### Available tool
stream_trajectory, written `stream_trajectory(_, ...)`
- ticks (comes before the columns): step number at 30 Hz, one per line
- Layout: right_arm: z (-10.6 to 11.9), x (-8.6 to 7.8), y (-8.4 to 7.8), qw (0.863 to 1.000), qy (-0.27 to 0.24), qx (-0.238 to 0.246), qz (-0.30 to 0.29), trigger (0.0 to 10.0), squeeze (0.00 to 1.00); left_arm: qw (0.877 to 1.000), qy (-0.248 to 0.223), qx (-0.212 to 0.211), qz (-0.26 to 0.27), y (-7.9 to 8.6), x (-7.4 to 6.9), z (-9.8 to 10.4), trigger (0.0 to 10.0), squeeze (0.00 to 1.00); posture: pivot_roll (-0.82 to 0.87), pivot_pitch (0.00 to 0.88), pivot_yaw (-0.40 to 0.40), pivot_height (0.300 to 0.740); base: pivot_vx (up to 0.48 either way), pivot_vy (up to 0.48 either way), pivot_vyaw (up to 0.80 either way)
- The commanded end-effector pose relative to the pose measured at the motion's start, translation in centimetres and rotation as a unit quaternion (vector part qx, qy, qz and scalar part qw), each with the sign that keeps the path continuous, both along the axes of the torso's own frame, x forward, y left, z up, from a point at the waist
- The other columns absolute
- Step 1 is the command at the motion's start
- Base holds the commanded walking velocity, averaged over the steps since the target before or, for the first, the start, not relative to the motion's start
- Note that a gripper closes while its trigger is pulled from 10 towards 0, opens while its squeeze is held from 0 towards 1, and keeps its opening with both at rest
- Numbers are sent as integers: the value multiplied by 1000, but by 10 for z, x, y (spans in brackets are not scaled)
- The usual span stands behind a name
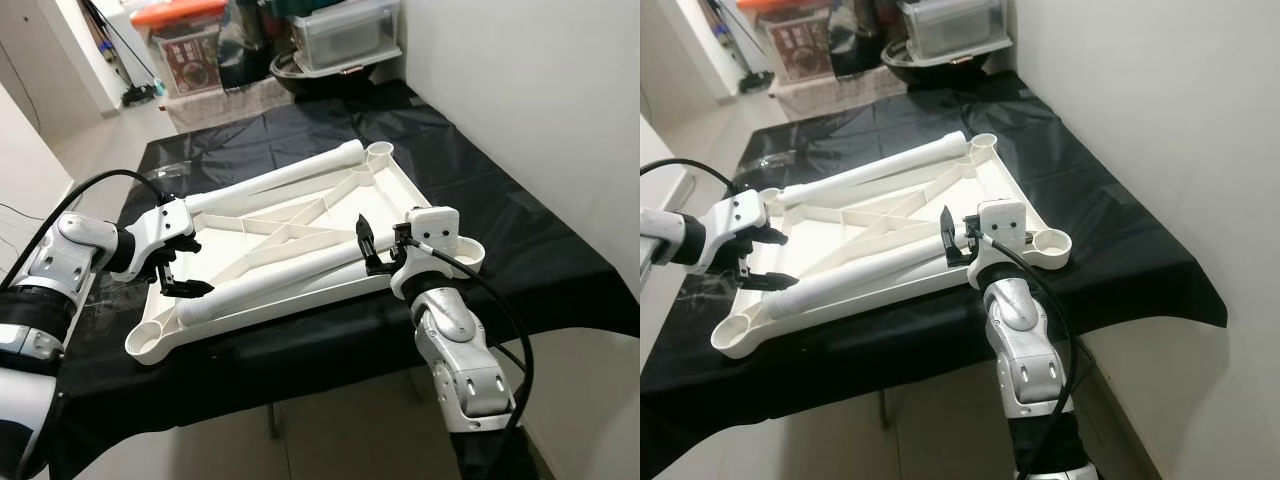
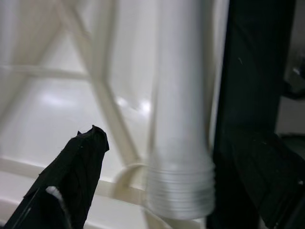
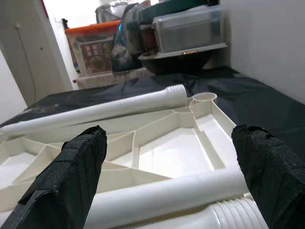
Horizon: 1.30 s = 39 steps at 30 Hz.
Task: Building children table
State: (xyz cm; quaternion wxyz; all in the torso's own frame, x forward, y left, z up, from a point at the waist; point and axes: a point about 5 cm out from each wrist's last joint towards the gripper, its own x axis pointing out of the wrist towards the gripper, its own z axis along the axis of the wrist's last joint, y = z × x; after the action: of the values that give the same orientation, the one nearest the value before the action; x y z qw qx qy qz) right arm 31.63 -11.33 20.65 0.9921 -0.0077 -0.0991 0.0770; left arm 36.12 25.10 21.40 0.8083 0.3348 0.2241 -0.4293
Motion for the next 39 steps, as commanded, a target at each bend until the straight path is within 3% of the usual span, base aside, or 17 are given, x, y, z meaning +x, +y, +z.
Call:
stream_trajectory(1,-1,-3,1,1000,11,8,8,10000,0,1000,20,16,-4,4,-2,-7,10000,0,-48,170,149,740,0,0,0)
stream_trajectory(14,-2,-7,-1,1000,27,9,2,10000,0,997,63,38,-5,15,-8,-17,10000,0,-49,180,145,740,0,0,0)
stream_trajectory(38,5,-10,-4,1000,30,11,1,10000,0,994,81,69,3,24,-11,-30,10000,0,-68,187,148,740,0,0,0)
stream_trajectory(39,5,-10,-4,1000,30,11,0,10000,0,994,81,69,3,24,-11,-30,4196,0,-68,187,148,740,0,0,0)
